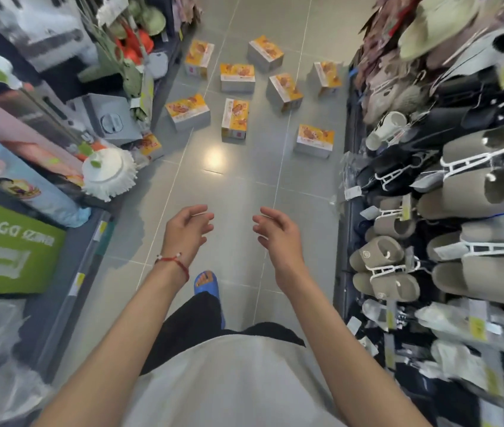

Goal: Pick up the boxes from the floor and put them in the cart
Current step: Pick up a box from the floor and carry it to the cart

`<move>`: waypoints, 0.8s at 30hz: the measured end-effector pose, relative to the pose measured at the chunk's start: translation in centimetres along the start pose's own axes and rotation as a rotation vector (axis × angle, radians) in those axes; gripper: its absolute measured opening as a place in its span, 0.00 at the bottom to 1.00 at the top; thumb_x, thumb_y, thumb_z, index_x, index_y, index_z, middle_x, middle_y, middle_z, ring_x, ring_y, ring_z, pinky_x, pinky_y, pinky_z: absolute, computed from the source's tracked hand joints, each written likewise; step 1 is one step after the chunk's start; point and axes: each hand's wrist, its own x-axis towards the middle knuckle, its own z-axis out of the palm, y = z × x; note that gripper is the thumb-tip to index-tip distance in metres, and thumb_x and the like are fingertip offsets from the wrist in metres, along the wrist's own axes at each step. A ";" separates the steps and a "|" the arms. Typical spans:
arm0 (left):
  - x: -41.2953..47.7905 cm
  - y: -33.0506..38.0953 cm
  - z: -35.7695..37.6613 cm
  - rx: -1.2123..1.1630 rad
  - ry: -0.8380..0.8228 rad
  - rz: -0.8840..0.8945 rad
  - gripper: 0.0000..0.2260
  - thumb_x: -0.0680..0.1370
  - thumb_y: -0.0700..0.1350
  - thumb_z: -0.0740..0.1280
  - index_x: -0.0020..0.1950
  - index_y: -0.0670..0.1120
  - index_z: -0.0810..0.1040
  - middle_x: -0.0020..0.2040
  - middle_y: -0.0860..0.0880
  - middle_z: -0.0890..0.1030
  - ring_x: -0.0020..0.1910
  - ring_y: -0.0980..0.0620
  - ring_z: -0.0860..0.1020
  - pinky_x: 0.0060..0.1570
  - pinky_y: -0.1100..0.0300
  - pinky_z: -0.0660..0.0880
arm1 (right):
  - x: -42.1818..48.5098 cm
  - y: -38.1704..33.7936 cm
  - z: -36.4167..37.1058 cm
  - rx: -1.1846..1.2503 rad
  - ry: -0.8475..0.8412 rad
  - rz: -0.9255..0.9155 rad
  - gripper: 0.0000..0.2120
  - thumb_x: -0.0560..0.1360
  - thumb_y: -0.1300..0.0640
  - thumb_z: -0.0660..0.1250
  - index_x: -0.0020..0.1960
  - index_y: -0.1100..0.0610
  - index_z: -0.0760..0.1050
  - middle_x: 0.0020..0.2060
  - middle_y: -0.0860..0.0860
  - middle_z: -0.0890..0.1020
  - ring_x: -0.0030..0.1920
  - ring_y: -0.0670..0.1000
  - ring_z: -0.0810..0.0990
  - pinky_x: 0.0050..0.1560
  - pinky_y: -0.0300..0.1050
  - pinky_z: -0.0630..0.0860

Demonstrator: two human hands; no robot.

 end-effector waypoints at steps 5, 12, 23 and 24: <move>6.6 5.9 -1.0 0.039 -0.045 0.004 0.08 0.80 0.42 0.67 0.59 0.49 0.79 0.56 0.48 0.83 0.50 0.52 0.81 0.48 0.60 0.75 | 4.2 -4.5 4.5 0.037 0.049 0.009 0.10 0.82 0.62 0.66 0.60 0.52 0.79 0.56 0.53 0.86 0.50 0.47 0.82 0.59 0.45 0.78; 15.1 12.2 -0.5 0.072 -0.068 -0.020 0.06 0.81 0.42 0.65 0.55 0.51 0.78 0.58 0.46 0.82 0.52 0.50 0.81 0.52 0.57 0.74 | 11.7 -9.5 9.2 0.063 0.075 0.052 0.12 0.81 0.64 0.65 0.63 0.56 0.79 0.56 0.54 0.86 0.50 0.48 0.82 0.58 0.45 0.77; 34.3 24.0 5.7 0.174 -0.051 -0.082 0.07 0.81 0.41 0.64 0.57 0.48 0.77 0.58 0.45 0.81 0.53 0.50 0.80 0.55 0.56 0.74 | 32.9 -19.8 13.8 0.103 0.104 0.166 0.09 0.82 0.60 0.66 0.60 0.52 0.79 0.58 0.53 0.85 0.57 0.50 0.84 0.61 0.45 0.79; 35.9 25.3 6.5 0.187 -0.046 -0.093 0.07 0.81 0.41 0.65 0.58 0.48 0.77 0.58 0.45 0.82 0.54 0.49 0.80 0.56 0.56 0.74 | 34.7 -21.1 14.1 0.101 0.107 0.182 0.10 0.82 0.60 0.66 0.61 0.53 0.79 0.58 0.53 0.85 0.57 0.50 0.83 0.61 0.45 0.79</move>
